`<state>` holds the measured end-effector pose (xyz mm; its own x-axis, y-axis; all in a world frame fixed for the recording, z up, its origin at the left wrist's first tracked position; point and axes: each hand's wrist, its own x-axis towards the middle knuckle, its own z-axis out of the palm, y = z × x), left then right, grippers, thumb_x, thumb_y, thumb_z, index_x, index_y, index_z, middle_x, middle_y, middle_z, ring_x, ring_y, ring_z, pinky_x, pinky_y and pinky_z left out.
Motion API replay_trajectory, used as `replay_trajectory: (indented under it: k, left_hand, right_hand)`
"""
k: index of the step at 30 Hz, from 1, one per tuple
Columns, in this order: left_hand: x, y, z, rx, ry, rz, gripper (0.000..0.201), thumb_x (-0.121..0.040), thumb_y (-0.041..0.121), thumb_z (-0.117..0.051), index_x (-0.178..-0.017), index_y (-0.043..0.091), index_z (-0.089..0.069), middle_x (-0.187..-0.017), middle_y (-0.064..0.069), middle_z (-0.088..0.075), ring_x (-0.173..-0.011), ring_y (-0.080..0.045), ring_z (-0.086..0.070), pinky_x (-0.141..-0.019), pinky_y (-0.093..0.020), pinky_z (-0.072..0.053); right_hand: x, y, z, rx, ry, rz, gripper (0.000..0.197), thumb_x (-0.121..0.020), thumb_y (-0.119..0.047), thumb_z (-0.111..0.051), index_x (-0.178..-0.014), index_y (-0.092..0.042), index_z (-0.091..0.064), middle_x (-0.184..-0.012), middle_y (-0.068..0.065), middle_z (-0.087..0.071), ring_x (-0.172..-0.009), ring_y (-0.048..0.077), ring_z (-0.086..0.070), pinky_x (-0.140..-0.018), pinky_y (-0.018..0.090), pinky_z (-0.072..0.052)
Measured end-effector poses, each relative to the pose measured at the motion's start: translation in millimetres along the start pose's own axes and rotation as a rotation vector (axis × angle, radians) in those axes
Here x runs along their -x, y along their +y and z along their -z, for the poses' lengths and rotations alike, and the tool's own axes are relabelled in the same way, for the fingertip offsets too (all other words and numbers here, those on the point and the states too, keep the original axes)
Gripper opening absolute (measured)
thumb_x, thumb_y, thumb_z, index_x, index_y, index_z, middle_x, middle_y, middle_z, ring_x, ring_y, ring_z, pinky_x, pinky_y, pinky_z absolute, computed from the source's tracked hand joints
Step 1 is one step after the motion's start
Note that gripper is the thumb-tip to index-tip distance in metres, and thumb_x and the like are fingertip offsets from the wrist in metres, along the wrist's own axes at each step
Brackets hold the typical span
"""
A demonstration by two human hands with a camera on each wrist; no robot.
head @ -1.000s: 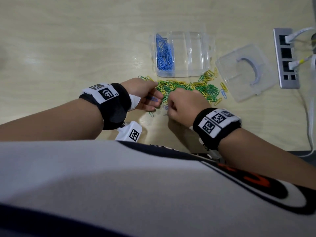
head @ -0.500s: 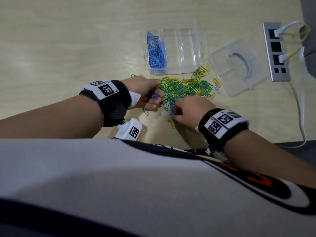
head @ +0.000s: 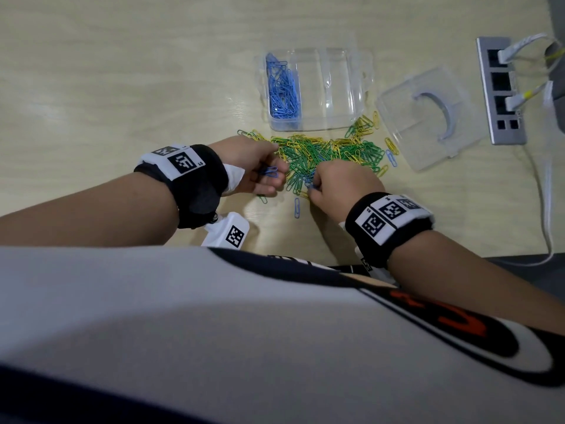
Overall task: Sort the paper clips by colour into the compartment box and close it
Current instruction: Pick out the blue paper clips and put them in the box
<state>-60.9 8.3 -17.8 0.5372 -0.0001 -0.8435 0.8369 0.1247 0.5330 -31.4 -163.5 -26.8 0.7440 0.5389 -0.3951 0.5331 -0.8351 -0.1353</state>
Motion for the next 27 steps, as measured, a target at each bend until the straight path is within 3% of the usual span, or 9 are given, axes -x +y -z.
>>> replay_trajectory:
  k: [5, 8, 11, 15, 20, 25, 27]
  left_hand:
    - [1.8, 1.1, -4.3, -0.013, 0.003, 0.000, 0.044, -0.102, 0.033, -0.035, -0.077, 0.006, -0.059, -0.066, -0.008, -0.058, -0.053, -0.014, -0.058, -0.070, -0.029, -0.051]
    - [2.2, 2.1, -7.7, -0.025, -0.011, 0.002, 0.044, -0.102, 0.034, -0.034, -0.079, 0.006, -0.060, -0.066, -0.008, -0.059, -0.060, -0.016, -0.058, -0.072, -0.029, -0.052]
    - [1.4, 2.6, -10.0, -0.030, -0.019, 0.006, 0.045, -0.102, 0.036, -0.035, -0.080, 0.006, -0.060, -0.068, -0.009, -0.059, -0.063, -0.017, -0.058, -0.074, -0.030, -0.052]
    - [0.5, 5.3, -13.9, -0.029, -0.029, 0.016, 0.048, -0.101, 0.039, -0.033, -0.081, 0.005, -0.060, -0.074, -0.011, -0.060, -0.065, -0.018, -0.058, -0.076, -0.031, -0.052]
    - [-2.1, 8.2, -16.3, -0.020, -0.043, 0.041, 0.055, -0.101, 0.045, -0.028, -0.086, 0.004, -0.060, -0.079, -0.013, -0.060, -0.071, -0.021, -0.060, -0.079, -0.033, -0.051]
    - [-3.0, 6.7, -22.8, 0.009, -0.056, 0.023, 0.048, -0.100, 0.044, -0.034, -0.099, 0.003, -0.058, -0.085, -0.015, -0.062, -0.068, -0.023, -0.062, -0.077, -0.036, -0.055]
    - [-2.7, 6.6, -23.2, 0.033, -0.054, 0.006, 0.044, -0.100, 0.043, -0.037, -0.098, 0.004, -0.057, -0.084, -0.013, -0.061, -0.063, -0.022, -0.061, -0.074, -0.035, -0.056]
  right_hand:
    - [-3.4, -0.5, 2.5, -0.013, -0.053, 0.003, 0.019, -0.089, -0.034, -0.054, -0.099, -0.020, -0.062, -0.098, 0.002, -0.062, -0.091, 0.026, -0.060, -0.078, 0.034, -0.047]
    - [-4.1, 4.5, 7.3, -0.141, -0.031, -0.012, 0.004, -0.085, -0.028, -0.056, -0.083, -0.025, -0.057, -0.087, -0.003, -0.057, -0.084, 0.022, -0.057, -0.073, 0.031, -0.046]
    - [-3.5, 8.6, 11.5, -0.253, 0.009, 0.000, 0.009, -0.081, -0.024, -0.058, -0.074, -0.027, -0.052, -0.081, -0.006, -0.054, -0.081, 0.020, -0.054, -0.073, 0.033, -0.047]
    - [-4.2, 11.6, 16.7, -0.334, 0.022, -0.027, 0.009, -0.077, -0.019, -0.060, -0.075, -0.028, -0.056, -0.074, -0.009, -0.060, -0.078, 0.016, -0.057, -0.073, 0.030, -0.050]
    - [-3.7, 11.1, 18.2, -0.379, 0.123, -0.003, 0.019, -0.076, -0.011, -0.061, -0.082, -0.028, -0.066, -0.083, -0.008, -0.065, -0.080, 0.013, -0.058, -0.072, 0.027, -0.049]
    - [-0.2, -0.7, 20.3, -0.527, 0.126, 0.122, 0.018, -0.078, -0.016, -0.065, -0.091, -0.029, -0.067, -0.069, -0.016, -0.057, -0.068, 0.006, -0.052, -0.071, 0.025, -0.048]
    - [0.9, -1.8, 20.5, -0.494, 0.126, 0.178, 0.018, -0.081, -0.018, -0.063, -0.097, -0.027, -0.066, -0.075, -0.017, -0.052, -0.071, 0.007, -0.049, -0.070, 0.023, -0.043]
